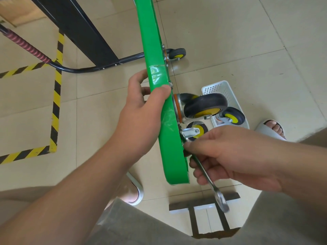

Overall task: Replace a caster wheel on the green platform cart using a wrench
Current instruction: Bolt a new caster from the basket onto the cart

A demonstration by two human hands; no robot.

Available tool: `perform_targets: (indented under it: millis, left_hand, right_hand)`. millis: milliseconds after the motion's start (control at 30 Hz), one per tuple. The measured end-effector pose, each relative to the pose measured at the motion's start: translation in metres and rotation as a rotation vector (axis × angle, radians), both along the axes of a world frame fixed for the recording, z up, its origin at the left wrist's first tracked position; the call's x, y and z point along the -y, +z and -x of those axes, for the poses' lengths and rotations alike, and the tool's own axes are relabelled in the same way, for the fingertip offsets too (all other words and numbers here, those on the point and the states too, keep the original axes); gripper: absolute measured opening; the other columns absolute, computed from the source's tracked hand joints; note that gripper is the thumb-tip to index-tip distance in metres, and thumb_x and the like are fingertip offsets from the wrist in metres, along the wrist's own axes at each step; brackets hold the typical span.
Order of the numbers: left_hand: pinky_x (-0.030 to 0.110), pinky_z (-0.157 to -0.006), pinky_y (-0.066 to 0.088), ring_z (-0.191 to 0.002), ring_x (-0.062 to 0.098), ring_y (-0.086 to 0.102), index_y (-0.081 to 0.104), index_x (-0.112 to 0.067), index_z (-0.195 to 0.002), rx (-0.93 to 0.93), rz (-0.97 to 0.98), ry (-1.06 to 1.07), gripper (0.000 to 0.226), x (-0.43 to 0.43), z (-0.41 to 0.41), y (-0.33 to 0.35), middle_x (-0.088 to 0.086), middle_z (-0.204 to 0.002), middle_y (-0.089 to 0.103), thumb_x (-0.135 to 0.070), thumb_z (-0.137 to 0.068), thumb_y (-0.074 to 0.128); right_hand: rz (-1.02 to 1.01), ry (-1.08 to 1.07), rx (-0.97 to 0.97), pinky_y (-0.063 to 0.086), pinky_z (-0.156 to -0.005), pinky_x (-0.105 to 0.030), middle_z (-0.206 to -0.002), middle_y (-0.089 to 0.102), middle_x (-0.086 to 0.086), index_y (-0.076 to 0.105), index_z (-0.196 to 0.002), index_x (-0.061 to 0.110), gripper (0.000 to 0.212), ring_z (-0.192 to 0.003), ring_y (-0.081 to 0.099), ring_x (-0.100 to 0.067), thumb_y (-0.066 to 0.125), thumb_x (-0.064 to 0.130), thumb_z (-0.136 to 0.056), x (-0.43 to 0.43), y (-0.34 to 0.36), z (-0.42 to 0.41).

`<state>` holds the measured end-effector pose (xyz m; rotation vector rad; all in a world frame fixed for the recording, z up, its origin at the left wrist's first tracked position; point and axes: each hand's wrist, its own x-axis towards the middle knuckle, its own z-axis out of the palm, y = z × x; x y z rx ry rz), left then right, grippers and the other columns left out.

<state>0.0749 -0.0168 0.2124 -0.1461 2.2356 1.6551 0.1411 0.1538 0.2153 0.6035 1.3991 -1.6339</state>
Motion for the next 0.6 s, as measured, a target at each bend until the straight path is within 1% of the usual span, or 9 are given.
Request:
perform_targets:
  millis: [67, 100, 200, 267, 367, 433, 467, 533, 600]
  left_hand:
    - [0.024, -0.063, 0.057, -0.08, 0.016, 0.074, 0.044, -0.051, -0.131, 0.004, 0.004, -0.002, 0.046, 0.0, 0.0, 0.001, 0.003, -0.119, 0.066, -0.053, -0.086, 0.052]
    - [0.023, -0.063, 0.057, -0.08, 0.015, 0.074, 0.044, -0.052, -0.131, 0.006, 0.006, -0.003, 0.046, 0.0, 0.0, 0.001, 0.002, -0.118, 0.066, -0.053, -0.085, 0.052]
    - [0.027, -0.065, 0.058, -0.081, 0.016, 0.074, 0.043, -0.054, -0.13, 0.016, 0.007, -0.005, 0.045, -0.001, 0.0, 0.001, 0.002, -0.118, 0.067, -0.054, -0.085, 0.051]
    - [0.03, -0.067, 0.058, -0.08, 0.017, 0.074, 0.043, -0.054, -0.129, 0.021, 0.011, -0.013, 0.044, 0.0, 0.0, 0.001, 0.003, -0.118, 0.068, -0.055, -0.086, 0.051]
    - [0.029, -0.065, 0.057, -0.078, 0.016, 0.073, 0.043, -0.053, -0.131, 0.026, 0.005, -0.018, 0.045, 0.0, 0.0, 0.0, 0.005, -0.119, 0.068, -0.054, -0.087, 0.051]
    - [0.03, -0.066, 0.057, -0.079, 0.017, 0.073, 0.044, -0.053, -0.131, 0.026, 0.005, -0.014, 0.045, 0.0, 0.0, 0.0, 0.005, -0.119, 0.068, -0.054, -0.086, 0.052]
    - [0.031, -0.066, 0.057, -0.08, 0.017, 0.073, 0.044, -0.053, -0.131, 0.026, 0.006, -0.013, 0.045, 0.0, 0.0, 0.0, 0.005, -0.119, 0.068, -0.054, -0.086, 0.052]
    - [0.036, -0.069, 0.057, -0.081, 0.019, 0.073, 0.044, -0.053, -0.13, 0.026, 0.011, -0.012, 0.045, 0.0, 0.0, -0.001, 0.006, -0.119, 0.068, -0.055, -0.086, 0.052]
    - [0.037, -0.07, 0.056, -0.08, 0.019, 0.072, 0.045, -0.054, -0.13, 0.025, 0.016, -0.008, 0.045, 0.0, 0.0, 0.0, 0.006, -0.118, 0.068, -0.055, -0.085, 0.052]
  right_hand:
    - [-0.116, 0.087, -0.036, 0.063, -0.064, -0.032, -0.075, 0.073, -0.012, 0.073, -0.1, 0.001, 0.024, -0.064, 0.073, -0.024, 0.065, 0.024, -0.099, -0.004, -0.003, -0.007]
    - [-0.221, 0.161, -0.093, 0.064, -0.067, -0.032, -0.077, 0.076, -0.009, 0.073, -0.1, 0.008, 0.021, -0.065, 0.075, -0.022, 0.064, 0.027, -0.099, -0.006, -0.007, -0.01]
    - [-0.555, 0.482, -0.374, 0.062, -0.078, -0.03, -0.081, 0.077, 0.008, 0.069, -0.109, 0.031, 0.016, -0.071, 0.074, -0.008, 0.06, 0.04, -0.099, -0.013, -0.023, -0.014]
    - [-0.658, 0.559, -0.479, 0.058, -0.08, -0.028, -0.084, 0.075, 0.013, 0.067, -0.114, 0.036, 0.019, -0.078, 0.07, -0.005, 0.059, 0.043, -0.099, -0.016, -0.037, -0.014]
    - [-0.67, 0.52, -0.516, 0.057, -0.08, -0.026, -0.089, 0.073, 0.013, 0.067, -0.119, 0.037, 0.021, -0.081, 0.068, -0.005, 0.06, 0.04, -0.099, -0.016, -0.052, -0.01]
    - [-0.68, 0.487, -0.549, 0.057, -0.076, -0.024, -0.092, 0.072, 0.015, 0.067, -0.12, 0.036, 0.022, -0.081, 0.068, -0.007, 0.062, 0.039, -0.099, -0.016, -0.059, -0.006]
    - [-0.693, 0.485, -0.577, 0.055, -0.072, -0.018, -0.096, 0.071, 0.016, 0.066, -0.12, 0.035, 0.023, -0.079, 0.067, -0.005, 0.062, 0.039, -0.099, -0.016, -0.062, -0.004]
    - [-0.711, 0.5, -0.628, 0.044, -0.062, -0.008, -0.104, 0.07, 0.012, 0.066, -0.123, 0.033, 0.025, -0.071, 0.059, 0.002, 0.063, 0.038, -0.099, -0.017, -0.067, -0.002]
    - [-0.709, 0.514, -0.653, 0.041, -0.058, -0.008, -0.108, 0.07, 0.008, 0.066, -0.122, 0.032, 0.024, -0.065, 0.053, 0.005, 0.063, 0.037, -0.098, -0.018, -0.07, 0.0]
